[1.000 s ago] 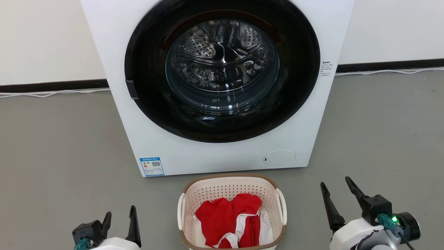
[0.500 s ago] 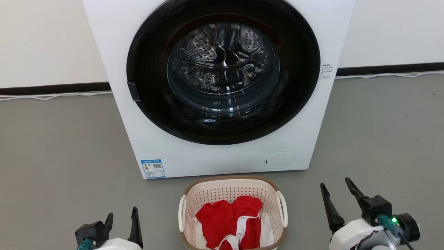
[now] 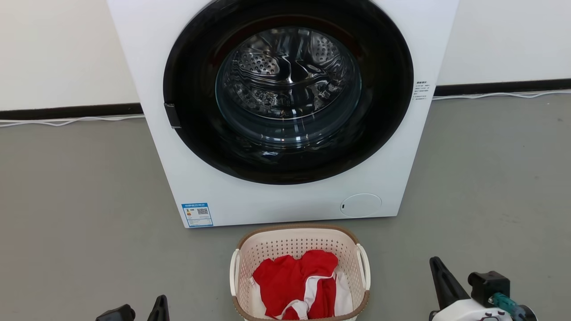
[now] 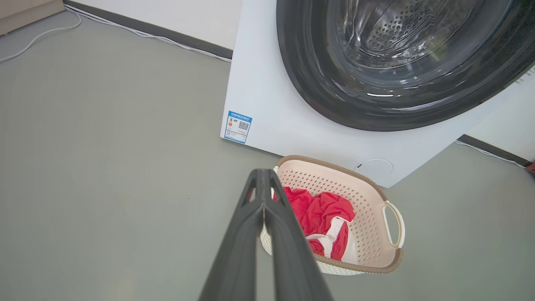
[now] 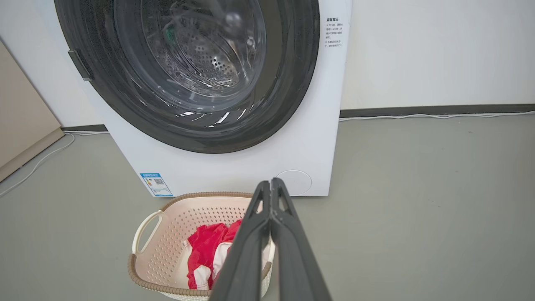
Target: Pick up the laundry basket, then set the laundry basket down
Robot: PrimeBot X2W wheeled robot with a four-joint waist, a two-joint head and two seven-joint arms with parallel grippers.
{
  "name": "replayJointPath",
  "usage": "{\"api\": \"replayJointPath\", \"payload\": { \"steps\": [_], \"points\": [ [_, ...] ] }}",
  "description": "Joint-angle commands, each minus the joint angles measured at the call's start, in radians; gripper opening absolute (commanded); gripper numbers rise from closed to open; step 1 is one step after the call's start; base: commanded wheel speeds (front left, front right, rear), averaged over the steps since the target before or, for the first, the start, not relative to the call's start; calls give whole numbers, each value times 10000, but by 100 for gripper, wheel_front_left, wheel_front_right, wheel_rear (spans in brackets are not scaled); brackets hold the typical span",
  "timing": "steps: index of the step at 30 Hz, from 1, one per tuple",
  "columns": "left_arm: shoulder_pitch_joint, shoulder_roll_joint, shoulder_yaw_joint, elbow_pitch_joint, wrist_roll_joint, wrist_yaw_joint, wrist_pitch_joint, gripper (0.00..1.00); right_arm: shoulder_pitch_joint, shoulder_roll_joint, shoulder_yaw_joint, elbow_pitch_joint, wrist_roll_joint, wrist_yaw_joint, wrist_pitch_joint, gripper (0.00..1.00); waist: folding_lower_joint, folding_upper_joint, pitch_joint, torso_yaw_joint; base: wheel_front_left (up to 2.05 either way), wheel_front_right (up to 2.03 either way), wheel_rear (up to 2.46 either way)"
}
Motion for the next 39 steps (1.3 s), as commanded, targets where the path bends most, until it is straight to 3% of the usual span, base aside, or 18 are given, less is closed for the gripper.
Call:
{"api": "replayJointPath", "payload": {
  "steps": [1,39],
  "points": [
    [-420,99,97,-314,-302,-65,30,0,-396,-67,-31,-350,326,7,71,0,-2,-1,16,3,0,0,0],
    [-567,96,445,-1340,-4162,-551,1084,0,-307,-10,-263,-1350,5225,28,1075,0,-3,-1,307,91,0,0,0]
  ]
}}
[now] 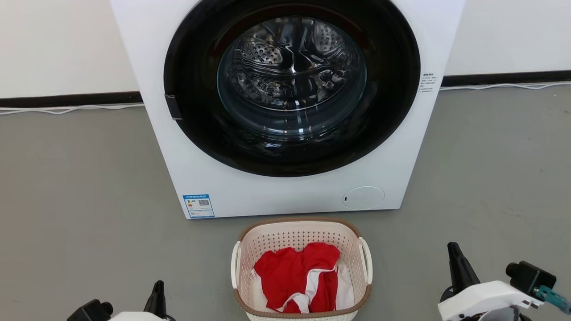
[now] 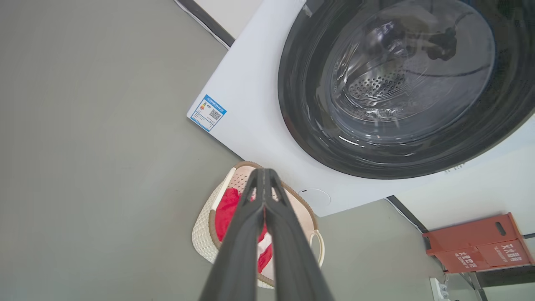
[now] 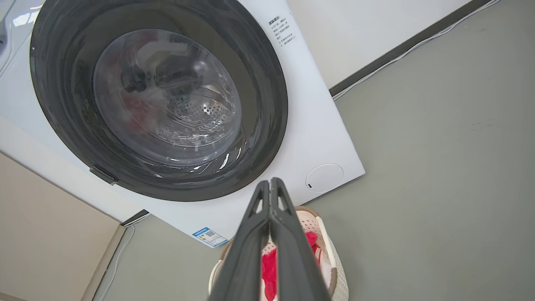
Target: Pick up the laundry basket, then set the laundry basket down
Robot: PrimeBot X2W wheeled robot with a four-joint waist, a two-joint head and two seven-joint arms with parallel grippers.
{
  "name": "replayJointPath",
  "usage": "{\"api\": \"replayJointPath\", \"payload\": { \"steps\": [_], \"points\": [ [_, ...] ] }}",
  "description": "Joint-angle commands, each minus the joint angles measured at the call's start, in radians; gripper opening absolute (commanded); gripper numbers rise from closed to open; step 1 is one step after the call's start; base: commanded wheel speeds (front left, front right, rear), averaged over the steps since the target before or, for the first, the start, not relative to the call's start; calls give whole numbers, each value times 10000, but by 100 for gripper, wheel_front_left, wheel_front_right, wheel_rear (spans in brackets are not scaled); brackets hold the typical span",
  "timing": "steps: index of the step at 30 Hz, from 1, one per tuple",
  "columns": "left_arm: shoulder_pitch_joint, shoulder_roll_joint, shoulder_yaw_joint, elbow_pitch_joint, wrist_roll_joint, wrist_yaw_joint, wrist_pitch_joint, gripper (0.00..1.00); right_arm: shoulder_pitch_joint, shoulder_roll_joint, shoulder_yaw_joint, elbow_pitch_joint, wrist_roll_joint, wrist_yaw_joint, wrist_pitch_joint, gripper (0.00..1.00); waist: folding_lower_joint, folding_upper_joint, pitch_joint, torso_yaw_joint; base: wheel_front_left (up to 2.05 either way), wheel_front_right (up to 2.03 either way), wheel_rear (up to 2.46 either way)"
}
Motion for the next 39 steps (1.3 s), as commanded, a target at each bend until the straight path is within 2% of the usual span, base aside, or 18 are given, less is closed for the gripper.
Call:
{"api": "replayJointPath", "payload": {
  "steps": [1,39],
  "points": [
    [-536,98,187,-362,-314,-119,49,0,-308,-57,47,-351,387,28,82,0,-1,-1,12,4,0,0,0],
    [-711,96,575,-1353,-4166,-606,1141,0,-274,0,-258,-1285,5268,49,1155,0,-1,-1,297,91,0,0,0]
  ]
}}
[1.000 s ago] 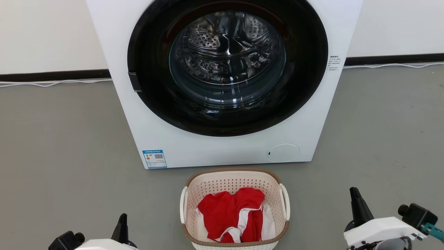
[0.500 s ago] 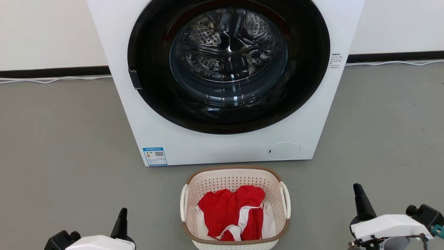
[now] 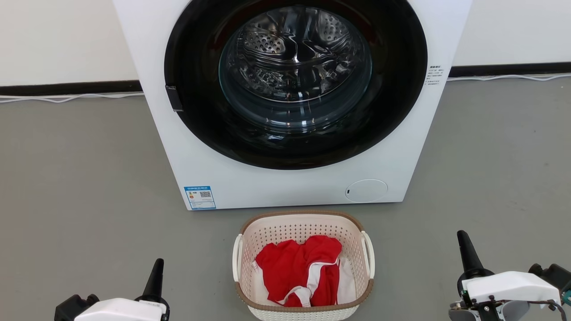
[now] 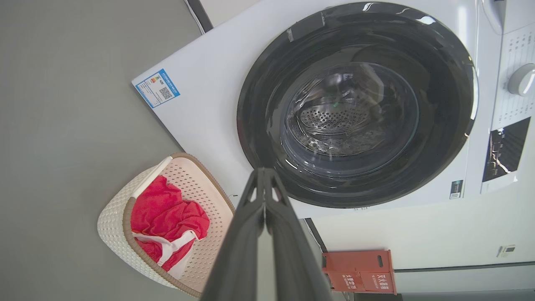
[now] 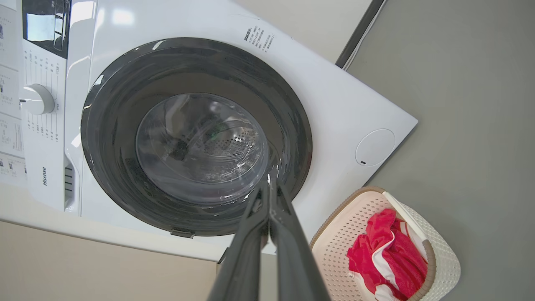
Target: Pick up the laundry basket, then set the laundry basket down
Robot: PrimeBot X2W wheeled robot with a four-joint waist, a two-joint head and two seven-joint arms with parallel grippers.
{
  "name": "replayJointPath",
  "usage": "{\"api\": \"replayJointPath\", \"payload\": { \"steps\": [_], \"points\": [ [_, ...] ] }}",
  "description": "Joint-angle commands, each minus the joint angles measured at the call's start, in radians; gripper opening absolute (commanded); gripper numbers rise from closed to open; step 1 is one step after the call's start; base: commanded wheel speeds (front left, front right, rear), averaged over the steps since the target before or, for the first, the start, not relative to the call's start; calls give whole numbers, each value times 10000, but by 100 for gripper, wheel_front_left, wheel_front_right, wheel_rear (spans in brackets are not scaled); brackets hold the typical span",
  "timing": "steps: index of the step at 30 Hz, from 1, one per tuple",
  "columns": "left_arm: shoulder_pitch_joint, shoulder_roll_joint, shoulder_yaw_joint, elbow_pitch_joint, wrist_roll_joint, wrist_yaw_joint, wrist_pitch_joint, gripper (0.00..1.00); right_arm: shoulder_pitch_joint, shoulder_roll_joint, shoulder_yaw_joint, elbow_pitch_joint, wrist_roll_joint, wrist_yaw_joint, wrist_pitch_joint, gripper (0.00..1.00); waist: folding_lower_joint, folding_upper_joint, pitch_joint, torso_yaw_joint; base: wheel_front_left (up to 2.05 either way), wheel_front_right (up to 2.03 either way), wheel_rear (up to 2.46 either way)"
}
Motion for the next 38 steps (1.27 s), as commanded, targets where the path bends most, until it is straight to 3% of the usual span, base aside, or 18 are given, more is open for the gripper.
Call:
{"api": "replayJointPath", "payload": {
  "steps": [1,38],
  "points": [
    [-587,101,259,-361,-251,-103,79,0,-275,-41,117,-352,319,50,120,0,-1,-1,7,3,0,0,0],
    [-764,99,649,-1365,-4157,-596,1184,0,-239,16,-191,-1298,5268,71,1206,0,-1,-1,297,92,0,0,0]
  ]
}}
